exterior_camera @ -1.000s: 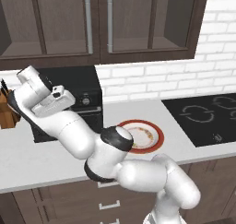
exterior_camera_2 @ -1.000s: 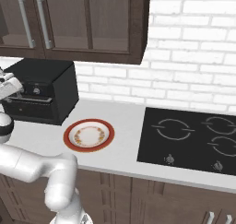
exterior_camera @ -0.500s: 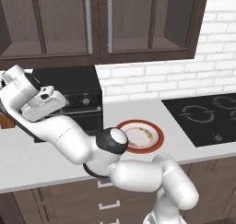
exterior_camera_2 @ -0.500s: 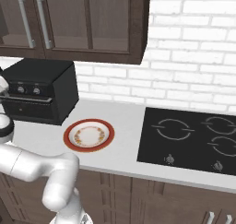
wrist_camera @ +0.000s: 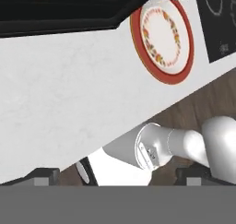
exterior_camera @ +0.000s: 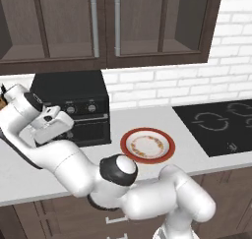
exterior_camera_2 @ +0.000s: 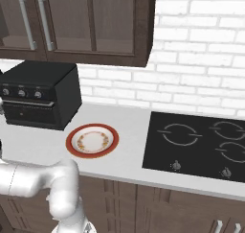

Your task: Pick up the kebab skewer and baguette bread, and place them inside the toaster oven. Close the toaster oven door and start by setting the timer.

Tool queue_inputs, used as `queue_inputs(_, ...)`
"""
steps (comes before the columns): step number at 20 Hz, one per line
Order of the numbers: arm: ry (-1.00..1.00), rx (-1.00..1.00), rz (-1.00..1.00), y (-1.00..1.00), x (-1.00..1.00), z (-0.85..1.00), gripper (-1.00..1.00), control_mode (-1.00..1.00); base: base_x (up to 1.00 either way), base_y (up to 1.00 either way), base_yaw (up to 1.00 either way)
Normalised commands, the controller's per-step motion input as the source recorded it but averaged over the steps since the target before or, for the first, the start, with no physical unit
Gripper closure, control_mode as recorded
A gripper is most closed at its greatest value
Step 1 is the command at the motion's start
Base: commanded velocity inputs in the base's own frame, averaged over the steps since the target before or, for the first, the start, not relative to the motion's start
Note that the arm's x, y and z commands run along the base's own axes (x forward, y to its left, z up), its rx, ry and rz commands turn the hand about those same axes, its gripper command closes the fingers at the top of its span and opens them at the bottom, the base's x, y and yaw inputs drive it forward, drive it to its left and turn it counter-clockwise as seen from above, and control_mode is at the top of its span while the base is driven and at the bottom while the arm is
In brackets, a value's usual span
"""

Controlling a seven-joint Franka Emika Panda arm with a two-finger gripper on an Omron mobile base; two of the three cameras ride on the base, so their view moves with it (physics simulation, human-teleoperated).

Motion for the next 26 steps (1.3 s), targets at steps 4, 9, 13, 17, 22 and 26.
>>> queue_inputs(4, -0.35, 0.00, 0.06, -0.64, -0.76, -0.07, -1.00, -1.00, 0.00, 0.00, 0.00)
queue_inputs(9, -0.33, 0.00, 0.24, -0.26, -0.41, 0.51, -1.00, -1.00, 0.00, 0.00, 0.00)
queue_inputs(13, -0.29, 0.00, 0.34, -0.07, -0.18, 0.49, -1.00, -1.00, 0.00, 0.00, 0.00)
queue_inputs(17, -0.30, 0.00, 0.33, -0.07, -0.05, 0.39, -1.00, -1.00, 0.00, 0.00, 0.00)
queue_inputs(22, -0.32, 0.00, 0.18, 0.14, -0.01, 0.24, -1.00, -1.00, 0.00, 0.00, 0.00)
queue_inputs(26, -0.35, 0.00, 0.01, 0.55, 0.00, 0.13, -1.00, -1.00, 0.00, 0.00, 0.00)
